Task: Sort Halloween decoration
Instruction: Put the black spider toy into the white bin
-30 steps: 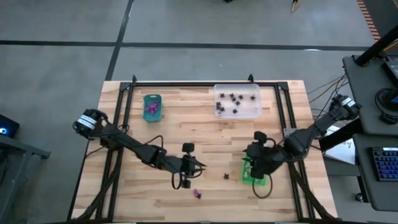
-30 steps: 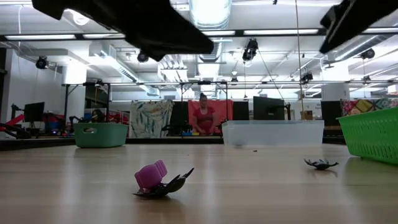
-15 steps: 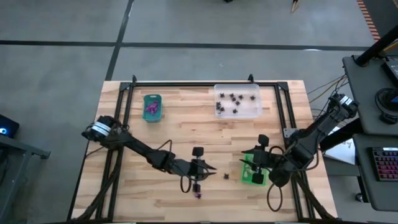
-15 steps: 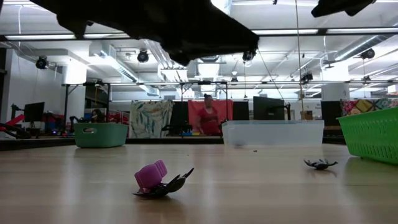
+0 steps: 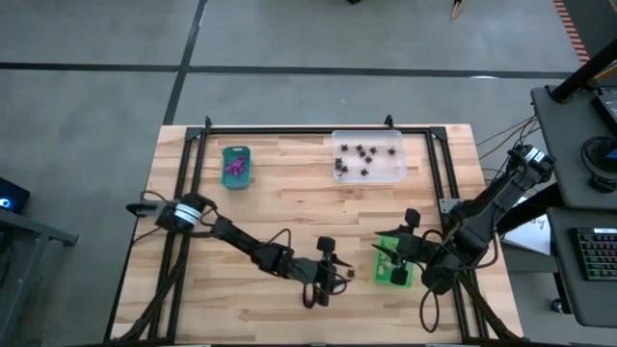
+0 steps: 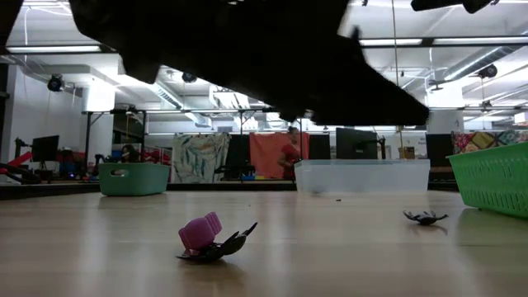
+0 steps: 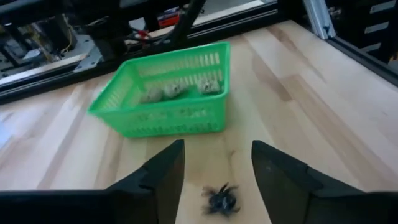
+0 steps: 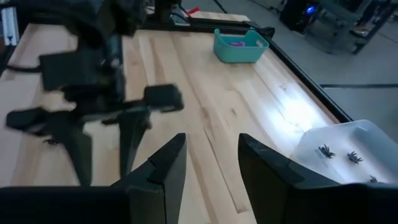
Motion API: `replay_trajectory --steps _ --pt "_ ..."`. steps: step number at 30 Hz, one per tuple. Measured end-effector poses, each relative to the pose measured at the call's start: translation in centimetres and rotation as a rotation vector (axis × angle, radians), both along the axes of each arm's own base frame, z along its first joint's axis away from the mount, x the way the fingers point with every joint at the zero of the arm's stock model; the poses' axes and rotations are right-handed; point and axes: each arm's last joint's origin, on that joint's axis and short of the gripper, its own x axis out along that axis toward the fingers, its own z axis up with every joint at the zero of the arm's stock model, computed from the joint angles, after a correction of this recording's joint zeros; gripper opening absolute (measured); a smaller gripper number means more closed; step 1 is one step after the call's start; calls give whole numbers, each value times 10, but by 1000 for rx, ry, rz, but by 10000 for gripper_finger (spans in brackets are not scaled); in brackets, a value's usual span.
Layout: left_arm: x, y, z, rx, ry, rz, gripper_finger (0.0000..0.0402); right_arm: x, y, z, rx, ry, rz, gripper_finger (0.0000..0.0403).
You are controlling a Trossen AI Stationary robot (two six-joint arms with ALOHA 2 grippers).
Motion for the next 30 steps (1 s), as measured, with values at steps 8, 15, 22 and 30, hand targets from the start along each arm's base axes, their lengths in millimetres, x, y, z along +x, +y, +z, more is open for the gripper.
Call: replay_trajectory --steps 8,15,22,30 --pt "17 1 -15 -65 25 -55 174 0 0 -11 10 -25 -6 137" --pt "15 17 -26 -78 62 -50 174 0 -1 -17 9 -25 -7 137" --pt "11 18 -32 -97 84 -43 174 0 -1 -17 9 -25 -7 137" --pt "13 17 -37 -104 68 -52 174 0 0 -16 14 -30 -7 137"
